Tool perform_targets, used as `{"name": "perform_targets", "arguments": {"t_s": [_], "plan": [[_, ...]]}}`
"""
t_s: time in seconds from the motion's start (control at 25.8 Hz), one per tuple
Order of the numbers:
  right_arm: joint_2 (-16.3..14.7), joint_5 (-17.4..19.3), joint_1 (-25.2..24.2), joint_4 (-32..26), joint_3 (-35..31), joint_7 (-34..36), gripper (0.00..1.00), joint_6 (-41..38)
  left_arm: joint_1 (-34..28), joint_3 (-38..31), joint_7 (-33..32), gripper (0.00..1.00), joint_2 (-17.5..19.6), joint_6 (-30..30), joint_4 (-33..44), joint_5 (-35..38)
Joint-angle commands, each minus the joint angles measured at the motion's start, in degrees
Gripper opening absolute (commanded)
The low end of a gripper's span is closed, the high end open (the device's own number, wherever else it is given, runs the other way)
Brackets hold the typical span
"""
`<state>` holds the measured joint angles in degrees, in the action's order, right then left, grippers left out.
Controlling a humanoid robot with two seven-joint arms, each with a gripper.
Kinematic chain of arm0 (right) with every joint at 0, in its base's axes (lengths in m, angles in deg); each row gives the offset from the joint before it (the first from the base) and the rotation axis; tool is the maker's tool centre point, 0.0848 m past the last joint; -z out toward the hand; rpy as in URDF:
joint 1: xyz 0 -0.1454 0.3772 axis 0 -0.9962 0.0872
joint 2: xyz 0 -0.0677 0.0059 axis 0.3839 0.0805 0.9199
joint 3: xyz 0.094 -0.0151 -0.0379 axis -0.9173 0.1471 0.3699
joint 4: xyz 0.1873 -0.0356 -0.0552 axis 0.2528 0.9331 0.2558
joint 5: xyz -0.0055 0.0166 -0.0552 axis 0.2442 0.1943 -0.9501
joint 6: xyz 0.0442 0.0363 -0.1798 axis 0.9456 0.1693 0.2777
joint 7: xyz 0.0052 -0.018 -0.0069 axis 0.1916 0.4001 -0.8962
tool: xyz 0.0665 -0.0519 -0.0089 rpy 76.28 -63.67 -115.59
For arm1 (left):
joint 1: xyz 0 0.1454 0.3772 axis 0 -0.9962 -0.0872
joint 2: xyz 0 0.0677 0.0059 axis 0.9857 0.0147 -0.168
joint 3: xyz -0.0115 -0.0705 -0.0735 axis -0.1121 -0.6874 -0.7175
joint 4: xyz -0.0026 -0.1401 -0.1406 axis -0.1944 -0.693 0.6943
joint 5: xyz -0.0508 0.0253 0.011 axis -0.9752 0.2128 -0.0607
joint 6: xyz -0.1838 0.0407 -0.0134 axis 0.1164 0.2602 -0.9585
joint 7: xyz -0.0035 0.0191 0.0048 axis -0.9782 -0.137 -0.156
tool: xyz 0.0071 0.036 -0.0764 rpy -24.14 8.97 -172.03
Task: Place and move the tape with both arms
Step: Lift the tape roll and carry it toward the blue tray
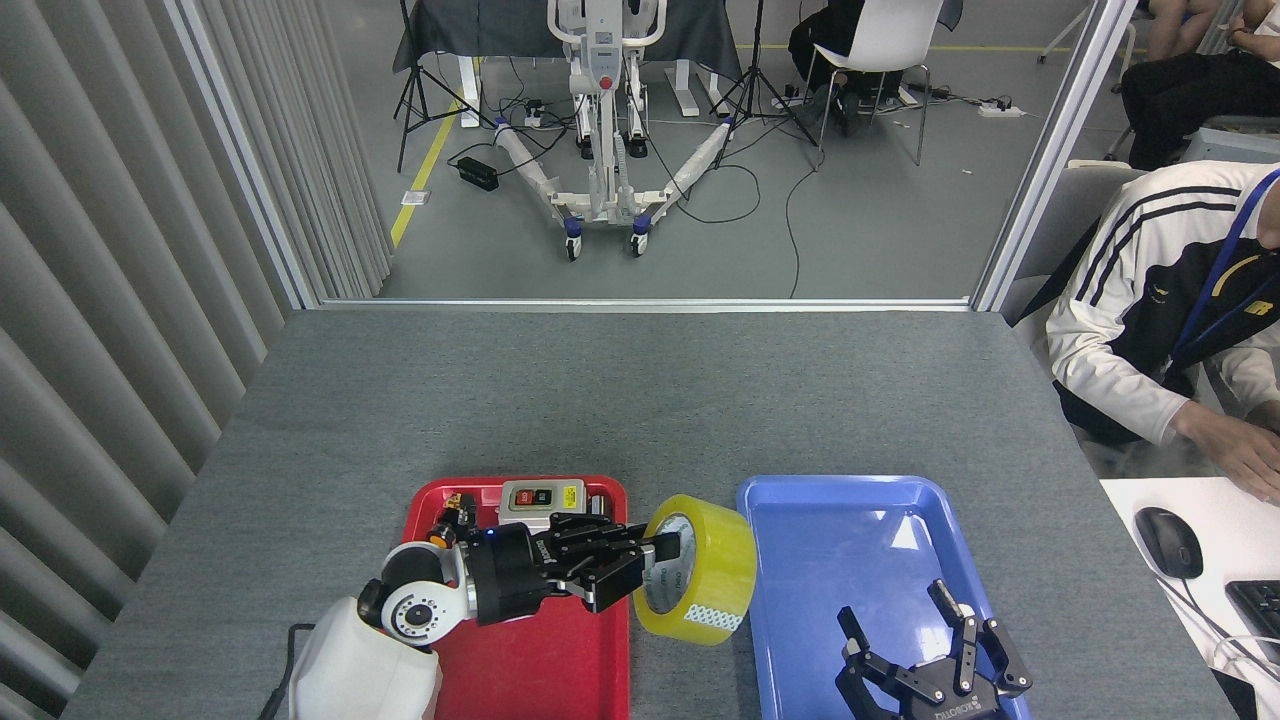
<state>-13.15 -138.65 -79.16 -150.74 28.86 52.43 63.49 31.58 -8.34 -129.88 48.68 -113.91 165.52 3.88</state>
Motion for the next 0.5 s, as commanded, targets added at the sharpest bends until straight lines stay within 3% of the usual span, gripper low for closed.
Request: {"name": "perform_targets", "arguments": {"t_s": [0.0,0.12,0.47], "plan": [[-2.78,0.18,-0.05,-0.15,-1.47,5.75,1.0,-14.37,-0.51,0.23,1.8,0.0,-2.07,-0.21,-0.4,-0.2],[-4.01,0.53,-0.05,-0.42,-3.93,9.8,1.0,-29.92,-0.6,0.23,1.97,0.0,-1.55,-0.21,-0.66,-0.29],[-3.93,0.09,0.66,-2.0,-0.42,9.71,1.0,-31.07,-1.04,0.32,1.97,0.0,-1.46,-0.21,-2.33,0.06]]}}
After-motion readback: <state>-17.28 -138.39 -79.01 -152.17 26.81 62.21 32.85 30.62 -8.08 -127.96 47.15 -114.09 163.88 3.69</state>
